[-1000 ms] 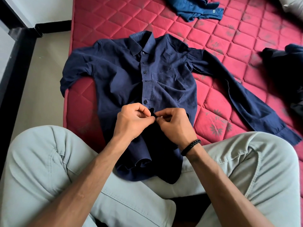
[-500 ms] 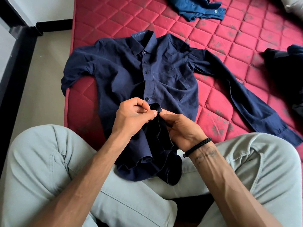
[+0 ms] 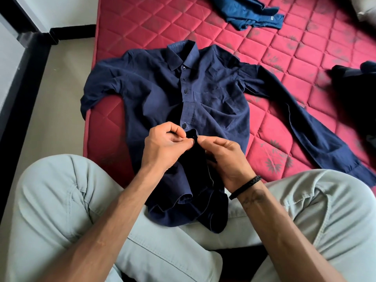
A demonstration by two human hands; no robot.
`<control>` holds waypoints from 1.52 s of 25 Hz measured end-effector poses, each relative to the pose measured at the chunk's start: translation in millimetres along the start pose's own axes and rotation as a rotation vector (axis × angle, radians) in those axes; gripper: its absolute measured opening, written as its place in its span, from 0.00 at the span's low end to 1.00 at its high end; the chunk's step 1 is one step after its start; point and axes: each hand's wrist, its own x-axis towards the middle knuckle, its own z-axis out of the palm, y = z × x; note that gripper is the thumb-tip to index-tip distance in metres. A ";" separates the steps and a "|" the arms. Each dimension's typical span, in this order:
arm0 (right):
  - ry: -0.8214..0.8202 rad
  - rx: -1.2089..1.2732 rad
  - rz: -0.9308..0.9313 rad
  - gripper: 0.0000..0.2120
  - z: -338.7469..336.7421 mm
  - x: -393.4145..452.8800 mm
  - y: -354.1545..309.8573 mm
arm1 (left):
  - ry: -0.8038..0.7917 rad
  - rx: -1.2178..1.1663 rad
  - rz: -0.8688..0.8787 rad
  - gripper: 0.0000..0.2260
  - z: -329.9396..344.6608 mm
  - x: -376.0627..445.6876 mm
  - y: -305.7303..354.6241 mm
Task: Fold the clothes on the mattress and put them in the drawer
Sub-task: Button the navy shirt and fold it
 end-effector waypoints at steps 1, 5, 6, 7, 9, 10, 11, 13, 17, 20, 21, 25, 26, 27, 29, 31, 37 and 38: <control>0.025 -0.040 -0.060 0.10 0.6 0.6 2.1 | 0.000 0.008 0.004 0.09 0.7 -0.9 0.2; 0.064 -0.057 -0.143 0.06 1.6 0.3 5.1 | -0.027 0.009 0.000 0.08 2.7 0.4 -2.5; 0.061 -0.044 -0.149 0.06 1.7 0.1 5.1 | -0.041 -0.014 -0.017 0.08 3.1 1.1 -2.3; 0.065 -0.045 -0.164 0.06 1.7 0.1 5.6 | -0.050 -0.062 -0.046 0.08 3.5 0.8 -0.7; 0.097 -0.084 -0.220 0.06 2.5 0.1 6.0 | -0.068 -0.183 -0.105 0.06 4.3 -2.6 6.6; 0.116 -0.112 -0.247 0.06 2.9 0.5 6.2 | -0.074 -0.223 -0.122 0.07 4.6 -4.9 10.4; 0.129 -0.144 -0.273 0.06 2.6 1.0 6.2 | -0.082 -0.244 -0.131 0.10 5.3 -7.6 13.8; 0.131 -0.239 -0.338 0.04 2.6 1.7 6.1 | -0.082 -0.257 -0.136 0.15 6.6 -10.4 15.1; 0.107 -0.538 -0.536 0.03 4.6 2.0 7.9 | -0.031 -0.342 -0.180 0.16 5.3 -8.3 11.0; 0.111 -0.620 -0.567 0.05 6.0 1.0 5.9 | -0.022 -0.399 -0.198 0.13 3.7 -5.6 7.5; 0.110 -0.621 -0.561 0.06 6.3 1.0 5.1 | -0.016 -0.404 -0.199 0.12 3.3 -5.4 6.6; 0.094 -0.531 -0.518 0.05 5.1 1.0 2.8 | -0.008 -0.394 -0.180 0.09 4.4 -3.8 5.7; 0.090 -0.533 -0.524 0.05 5.0 0.6 2.8 | -0.020 -0.399 -0.177 0.10 4.7 -3.4 5.3; 0.077 -0.540 -0.526 0.05 5.4 -0.2 2.8 | -0.028 -0.410 -0.177 0.11 4.6 -3.3 5.3; 0.033 -0.497 -0.497 0.04 7.0 -3.0 2.2 | -0.038 -0.426 -0.179 0.12 4.4 -2.5 4.5; -0.002 -0.310 -0.380 0.05 6.5 -2.0 1.8 | -0.054 -0.419 -0.177 0.12 3.8 -2.5 4.0; -0.048 -0.028 -0.149 0.08 1.1 6.4 6.8 | -0.028 -0.357 -0.150 0.06 6.0 -5.9 5.3; -0.043 -0.020 -0.147 0.07 1.6 6.9 8.3 | -0.014 -0.332 -0.129 0.05 6.6 -5.8 4.8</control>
